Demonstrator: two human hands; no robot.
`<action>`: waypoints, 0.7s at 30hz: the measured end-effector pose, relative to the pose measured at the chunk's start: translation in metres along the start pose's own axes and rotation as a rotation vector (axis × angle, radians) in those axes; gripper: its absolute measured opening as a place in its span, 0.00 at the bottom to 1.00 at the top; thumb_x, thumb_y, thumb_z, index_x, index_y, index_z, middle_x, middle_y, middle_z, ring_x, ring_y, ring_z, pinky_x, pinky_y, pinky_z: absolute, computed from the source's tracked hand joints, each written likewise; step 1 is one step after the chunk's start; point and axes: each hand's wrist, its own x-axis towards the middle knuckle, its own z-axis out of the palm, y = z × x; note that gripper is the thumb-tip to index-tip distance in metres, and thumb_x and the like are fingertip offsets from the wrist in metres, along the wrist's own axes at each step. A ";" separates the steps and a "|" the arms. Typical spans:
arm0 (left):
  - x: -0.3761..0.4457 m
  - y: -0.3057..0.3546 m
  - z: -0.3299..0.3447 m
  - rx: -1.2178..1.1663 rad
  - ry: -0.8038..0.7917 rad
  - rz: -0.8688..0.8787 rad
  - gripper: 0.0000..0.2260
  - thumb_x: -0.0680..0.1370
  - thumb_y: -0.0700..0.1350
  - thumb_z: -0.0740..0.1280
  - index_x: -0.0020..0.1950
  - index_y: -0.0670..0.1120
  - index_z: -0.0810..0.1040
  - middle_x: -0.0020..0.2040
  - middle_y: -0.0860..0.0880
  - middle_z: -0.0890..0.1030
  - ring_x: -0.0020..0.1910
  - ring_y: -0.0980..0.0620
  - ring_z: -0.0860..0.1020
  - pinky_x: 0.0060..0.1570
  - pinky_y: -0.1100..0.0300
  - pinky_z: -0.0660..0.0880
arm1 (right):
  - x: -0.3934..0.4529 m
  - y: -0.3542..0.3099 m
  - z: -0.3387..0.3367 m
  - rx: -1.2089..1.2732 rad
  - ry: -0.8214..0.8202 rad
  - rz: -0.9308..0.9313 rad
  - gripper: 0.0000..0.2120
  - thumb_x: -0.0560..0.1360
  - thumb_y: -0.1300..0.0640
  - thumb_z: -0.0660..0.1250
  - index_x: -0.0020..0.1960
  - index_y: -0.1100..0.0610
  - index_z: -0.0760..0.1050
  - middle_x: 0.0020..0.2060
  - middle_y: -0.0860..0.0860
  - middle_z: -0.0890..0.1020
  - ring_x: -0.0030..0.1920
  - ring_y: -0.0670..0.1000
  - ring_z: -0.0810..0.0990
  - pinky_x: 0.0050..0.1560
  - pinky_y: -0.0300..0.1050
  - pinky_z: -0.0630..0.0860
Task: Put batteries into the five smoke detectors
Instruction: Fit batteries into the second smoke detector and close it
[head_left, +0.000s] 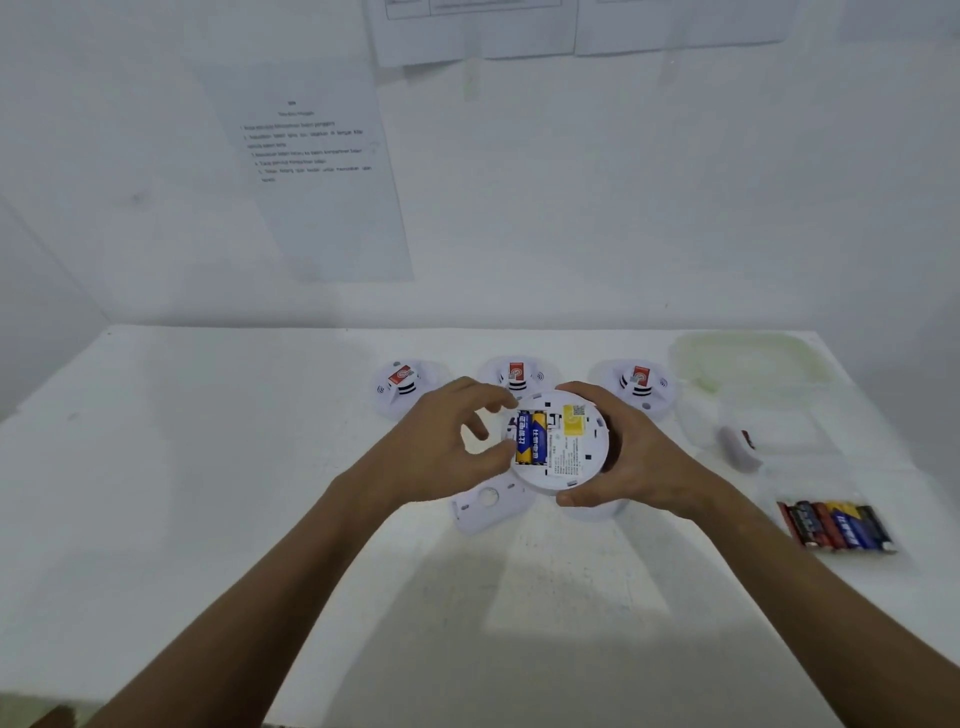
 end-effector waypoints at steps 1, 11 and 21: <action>0.004 0.006 0.000 0.013 -0.036 0.001 0.20 0.73 0.51 0.73 0.63 0.56 0.74 0.57 0.59 0.77 0.48 0.61 0.79 0.42 0.66 0.78 | -0.002 -0.001 -0.004 0.003 0.005 -0.007 0.45 0.58 0.62 0.83 0.70 0.50 0.67 0.59 0.40 0.79 0.63 0.46 0.77 0.56 0.41 0.80; 0.041 0.072 0.041 -0.086 -0.130 0.023 0.21 0.69 0.44 0.76 0.60 0.50 0.78 0.48 0.59 0.81 0.44 0.61 0.80 0.43 0.63 0.80 | -0.043 0.009 -0.071 0.053 0.034 -0.024 0.48 0.60 0.66 0.82 0.74 0.53 0.64 0.67 0.48 0.75 0.67 0.50 0.75 0.62 0.49 0.79; 0.074 0.120 0.082 0.009 -0.200 -0.001 0.23 0.67 0.46 0.79 0.61 0.48 0.80 0.52 0.53 0.82 0.44 0.58 0.82 0.42 0.71 0.78 | -0.075 0.025 -0.124 0.070 -0.039 -0.026 0.48 0.61 0.73 0.80 0.74 0.51 0.62 0.66 0.47 0.73 0.67 0.50 0.74 0.56 0.43 0.79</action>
